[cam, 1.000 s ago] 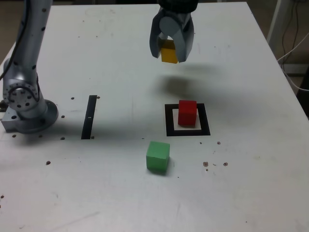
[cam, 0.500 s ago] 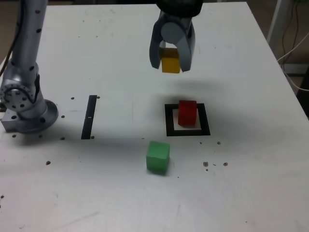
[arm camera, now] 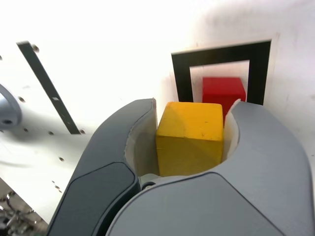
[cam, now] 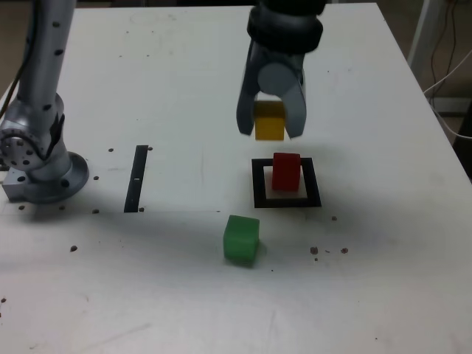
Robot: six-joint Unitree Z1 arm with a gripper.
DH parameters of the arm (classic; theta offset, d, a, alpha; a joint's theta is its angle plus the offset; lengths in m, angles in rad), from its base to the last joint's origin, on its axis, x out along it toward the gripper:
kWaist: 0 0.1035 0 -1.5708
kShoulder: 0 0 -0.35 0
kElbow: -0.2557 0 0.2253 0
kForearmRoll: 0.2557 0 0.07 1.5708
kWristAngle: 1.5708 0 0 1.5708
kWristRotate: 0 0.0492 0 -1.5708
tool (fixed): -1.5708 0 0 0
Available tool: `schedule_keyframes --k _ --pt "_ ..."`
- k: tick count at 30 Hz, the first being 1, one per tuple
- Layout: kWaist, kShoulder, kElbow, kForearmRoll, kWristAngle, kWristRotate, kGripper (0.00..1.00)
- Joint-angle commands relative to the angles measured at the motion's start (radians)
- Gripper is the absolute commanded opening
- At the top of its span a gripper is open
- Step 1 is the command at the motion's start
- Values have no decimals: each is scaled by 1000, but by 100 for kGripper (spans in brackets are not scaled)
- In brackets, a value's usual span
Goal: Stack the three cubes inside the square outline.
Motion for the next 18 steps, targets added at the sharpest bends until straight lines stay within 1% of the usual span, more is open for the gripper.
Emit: schedule_keyframes --k 1,8,18 --pt "-6 23 -15 -1 -8 -2 33" --pt "-19 73 -49 -4 -25 -8 33" --pt "-21 88 -44 -13 -39 -9 33"
